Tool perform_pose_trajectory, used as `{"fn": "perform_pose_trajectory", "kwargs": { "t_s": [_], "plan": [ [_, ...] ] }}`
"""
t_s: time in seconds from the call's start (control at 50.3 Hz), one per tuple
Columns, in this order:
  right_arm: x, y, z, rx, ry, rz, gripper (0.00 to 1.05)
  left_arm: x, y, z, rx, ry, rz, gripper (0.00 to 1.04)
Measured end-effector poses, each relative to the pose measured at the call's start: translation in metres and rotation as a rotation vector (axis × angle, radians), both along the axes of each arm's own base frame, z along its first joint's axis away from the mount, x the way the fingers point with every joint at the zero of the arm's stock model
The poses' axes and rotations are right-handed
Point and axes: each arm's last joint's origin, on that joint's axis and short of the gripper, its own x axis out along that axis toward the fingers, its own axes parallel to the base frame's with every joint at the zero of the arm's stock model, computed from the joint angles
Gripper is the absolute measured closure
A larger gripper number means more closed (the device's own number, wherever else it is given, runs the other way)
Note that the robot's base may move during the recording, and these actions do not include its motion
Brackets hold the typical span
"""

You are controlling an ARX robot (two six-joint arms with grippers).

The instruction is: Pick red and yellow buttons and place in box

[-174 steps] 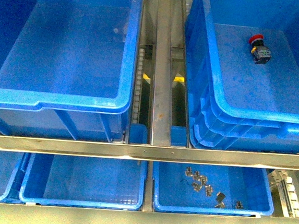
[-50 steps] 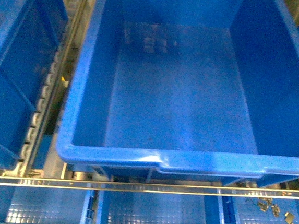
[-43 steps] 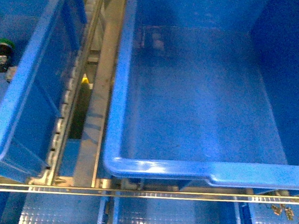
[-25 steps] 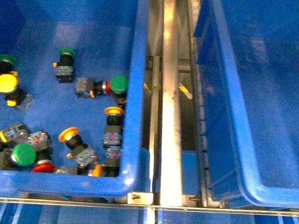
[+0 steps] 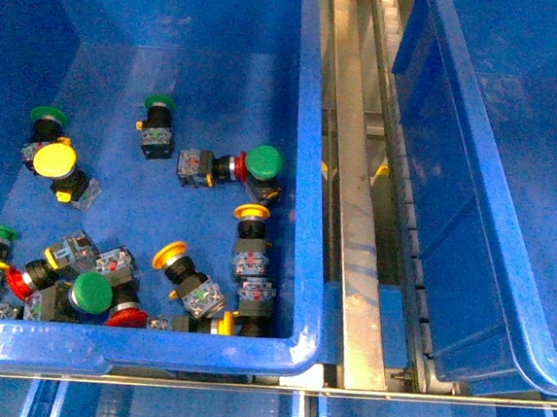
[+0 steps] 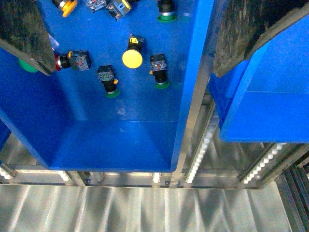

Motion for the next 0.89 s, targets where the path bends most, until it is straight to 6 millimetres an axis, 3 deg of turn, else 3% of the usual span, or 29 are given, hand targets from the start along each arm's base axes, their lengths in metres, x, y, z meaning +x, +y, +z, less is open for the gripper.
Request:
{"fn": "perform_pose_trajectory", "kwargs": {
  "t_s": [0.139, 0.377, 0.536, 0.894],
  "plan": [
    [0.0, 0.0, 0.0, 0.0, 0.0, 0.0, 0.06, 0.015, -0.008, 0.007, -0.178, 0.5, -0.123, 0.08],
    [0.0, 0.0, 0.0, 0.0, 0.0, 0.0, 0.06, 0.095, -0.033, 0.03, -0.233, 0.574, -0.088, 0.08],
    [0.0, 0.0, 0.0, 0.0, 0.0, 0.0, 0.06, 0.138, -0.048, 0.005, -0.284, 0.696, -0.041, 0.08],
    [0.0, 0.0, 0.0, 0.0, 0.0, 0.0, 0.06, 0.187, -0.065, -0.051, -0.287, 0.827, 0.011, 0.08]
  ]
}}
